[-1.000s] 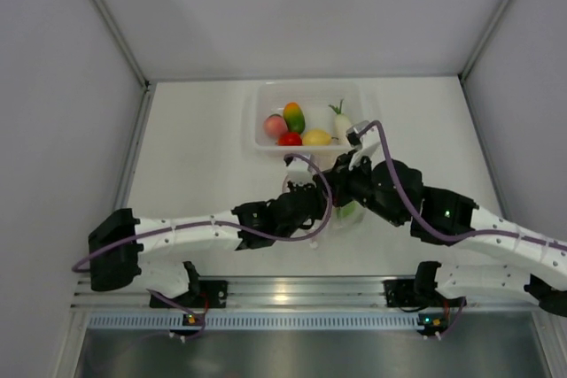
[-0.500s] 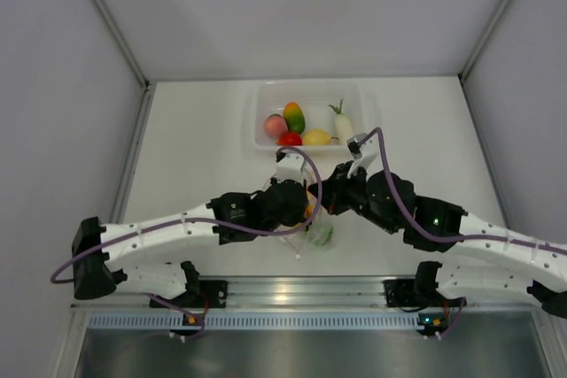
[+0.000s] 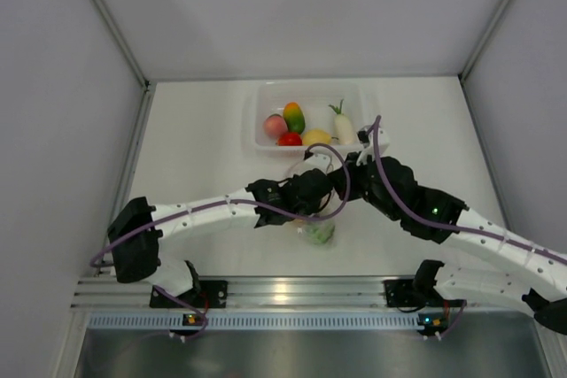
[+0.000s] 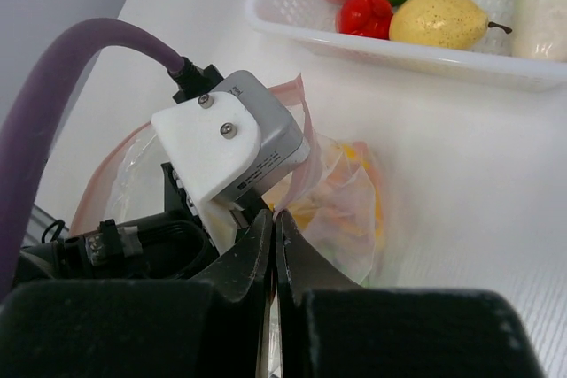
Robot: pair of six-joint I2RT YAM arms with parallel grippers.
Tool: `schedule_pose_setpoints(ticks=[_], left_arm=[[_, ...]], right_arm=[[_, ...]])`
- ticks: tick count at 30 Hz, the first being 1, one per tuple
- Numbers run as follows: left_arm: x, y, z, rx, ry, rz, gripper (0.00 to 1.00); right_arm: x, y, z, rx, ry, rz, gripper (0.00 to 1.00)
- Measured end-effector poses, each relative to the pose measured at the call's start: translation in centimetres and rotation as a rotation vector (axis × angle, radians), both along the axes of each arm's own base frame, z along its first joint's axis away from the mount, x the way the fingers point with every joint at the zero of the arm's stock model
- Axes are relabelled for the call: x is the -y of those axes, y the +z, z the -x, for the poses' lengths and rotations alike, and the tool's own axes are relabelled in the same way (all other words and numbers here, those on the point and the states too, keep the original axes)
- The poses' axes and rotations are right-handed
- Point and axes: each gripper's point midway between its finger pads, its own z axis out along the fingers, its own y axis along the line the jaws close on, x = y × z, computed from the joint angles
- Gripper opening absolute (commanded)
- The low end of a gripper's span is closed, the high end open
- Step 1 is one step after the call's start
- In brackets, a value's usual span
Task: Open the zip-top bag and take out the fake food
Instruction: Pick up the fake fruit from the zipper food storage bag.
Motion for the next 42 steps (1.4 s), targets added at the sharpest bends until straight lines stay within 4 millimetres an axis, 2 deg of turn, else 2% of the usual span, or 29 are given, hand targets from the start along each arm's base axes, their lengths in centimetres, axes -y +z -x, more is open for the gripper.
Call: schedule_pose_setpoints(ticks=[2, 6, 9, 10, 12, 16, 21, 24, 27, 28, 31, 36, 42], left_arm=[[0.2, -0.1, 0.3, -0.015, -0.023, 0.001, 0.24], [0.4, -0.4, 1.2, -0.049, -0.071, -0.002, 0.3], [0.4, -0.8, 2.0, -0.086, -0.106, -0.005, 0.41], [0.4, -0.9, 2.3, -0.096, -0.116, -0.005, 0.5], [0.3, -1.3, 2.7, -0.111, -0.128, -0.013, 0.55], [0.1, -2.0, 3.4, -0.138, -0.14, -0.02, 0.56], [0.3, -2.2, 3.7, -0.149, -0.135, -0.009, 0.49], [0.9, -2.9, 4.2, -0.166, -0.148, 0.015, 0.49], [2.0, -3.8, 4.8, -0.193, -0.174, 0.039, 0.54], [2.4, -4.1, 4.9, -0.202, -0.18, 0.046, 0.59], [3.7, -4.5, 5.1, -0.214, -0.196, 0.076, 0.67], [5.1, -4.8, 5.3, -0.223, -0.213, 0.114, 0.68], [6.4, -5.4, 5.3, -0.223, -0.219, 0.125, 0.79]], right_arm=[[0.2, -0.2, -0.1, -0.003, 0.0, 0.012, 0.0], [0.7, -0.6, -0.3, -0.003, -0.004, 0.041, 0.0], [1.0, -0.9, -0.3, 0.003, 0.001, 0.071, 0.0], [1.1, -1.0, -0.3, 0.002, 0.003, 0.079, 0.0], [1.2, -1.6, -0.2, -0.005, 0.011, 0.108, 0.0], [1.3, -2.4, 0.0, -0.017, 0.031, 0.143, 0.0], [1.4, -2.6, 0.0, -0.01, 0.041, 0.163, 0.0], [1.8, -3.3, 0.2, -0.013, 0.045, 0.193, 0.0], [2.8, -4.1, 0.4, -0.021, 0.043, 0.249, 0.0], [3.2, -4.3, 0.5, -0.023, 0.04, 0.27, 0.0], [4.1, -4.7, 0.6, -0.024, 0.029, 0.309, 0.0], [5.0, -4.9, 0.8, -0.025, 0.018, 0.336, 0.0], [5.8, -5.0, 1.2, -0.029, 0.019, 0.356, 0.0]])
